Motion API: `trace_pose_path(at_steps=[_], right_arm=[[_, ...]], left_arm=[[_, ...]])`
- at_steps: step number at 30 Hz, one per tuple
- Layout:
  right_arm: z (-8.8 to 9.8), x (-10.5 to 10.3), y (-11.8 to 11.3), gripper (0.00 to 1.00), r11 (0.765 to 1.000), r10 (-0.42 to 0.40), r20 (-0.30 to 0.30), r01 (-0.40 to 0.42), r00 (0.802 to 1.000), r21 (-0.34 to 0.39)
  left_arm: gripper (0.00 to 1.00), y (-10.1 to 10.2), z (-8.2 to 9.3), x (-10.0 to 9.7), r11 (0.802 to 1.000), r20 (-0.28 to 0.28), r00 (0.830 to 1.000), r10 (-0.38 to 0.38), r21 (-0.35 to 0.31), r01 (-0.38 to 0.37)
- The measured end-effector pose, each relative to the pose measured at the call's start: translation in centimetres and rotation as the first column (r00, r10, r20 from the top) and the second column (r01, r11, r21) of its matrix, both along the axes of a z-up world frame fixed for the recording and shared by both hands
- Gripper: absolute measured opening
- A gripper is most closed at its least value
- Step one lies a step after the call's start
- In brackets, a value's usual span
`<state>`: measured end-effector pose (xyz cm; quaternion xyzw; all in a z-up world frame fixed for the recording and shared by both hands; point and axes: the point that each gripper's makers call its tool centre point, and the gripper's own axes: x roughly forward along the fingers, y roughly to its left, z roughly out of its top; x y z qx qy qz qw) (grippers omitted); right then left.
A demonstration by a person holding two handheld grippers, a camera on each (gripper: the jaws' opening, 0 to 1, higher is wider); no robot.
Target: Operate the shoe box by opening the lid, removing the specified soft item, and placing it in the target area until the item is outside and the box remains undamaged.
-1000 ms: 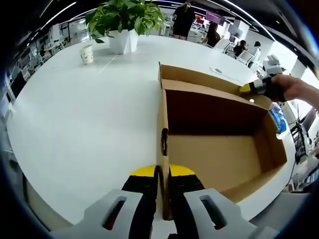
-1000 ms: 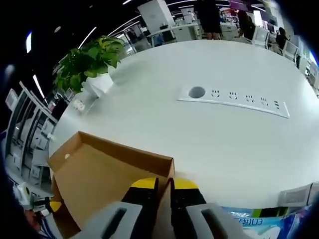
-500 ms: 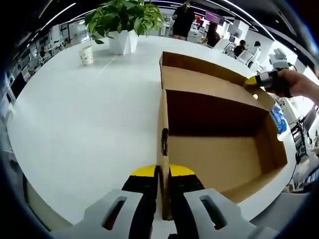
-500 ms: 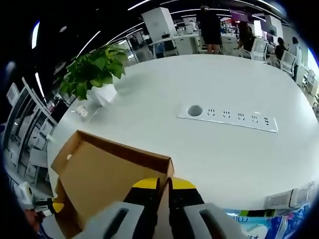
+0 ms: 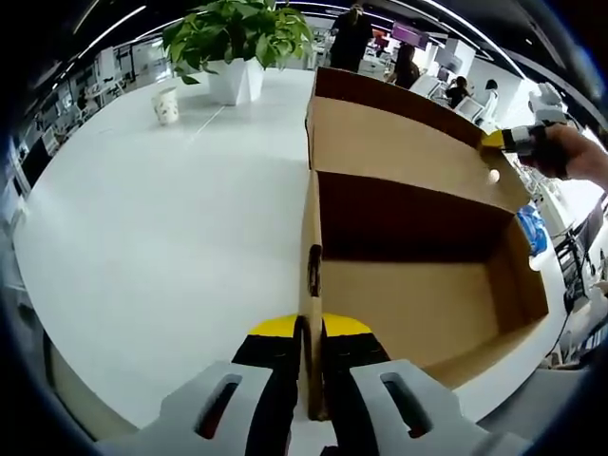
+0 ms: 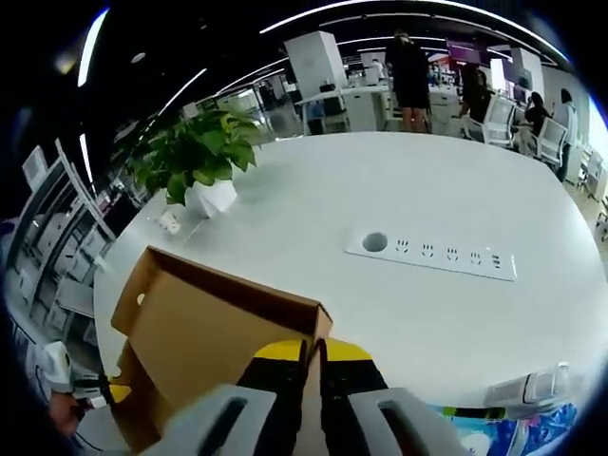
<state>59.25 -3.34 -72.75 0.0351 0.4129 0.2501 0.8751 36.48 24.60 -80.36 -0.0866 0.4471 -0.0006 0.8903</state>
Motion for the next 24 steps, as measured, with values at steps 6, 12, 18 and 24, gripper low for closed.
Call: trace_pose_path(at_steps=[6,12,18,24], right_arm=[[1.3,-0.5,-0.2,0.0,1.0,0.007,0.025,-0.007,1.0,0.006],[2.9,-0.6,-0.2,0.0,1.0,0.009,0.068,-0.01,0.998,0.013],[4.1,-1.1,-0.2,0.0,0.999,0.035,0.109,-0.035,0.993,-0.007],[5.2,-1.7,-0.2,0.0,0.999,0.052,0.14,-0.052,0.989,-0.008]], left_arm=[[0.05,0.0,0.0,0.0,1.0,0.002,1.0,0.004,0.0,-0.004],[0.05,-0.2,0.1,0.1,1.0,0.0,1.0,0.005,0.001,-0.005],[0.05,-0.4,0.2,-0.1,1.0,0.001,1.0,0.01,0.001,-0.01],[0.05,-0.5,0.2,-0.1,1.0,0.0,1.0,0.011,0.003,-0.011]])
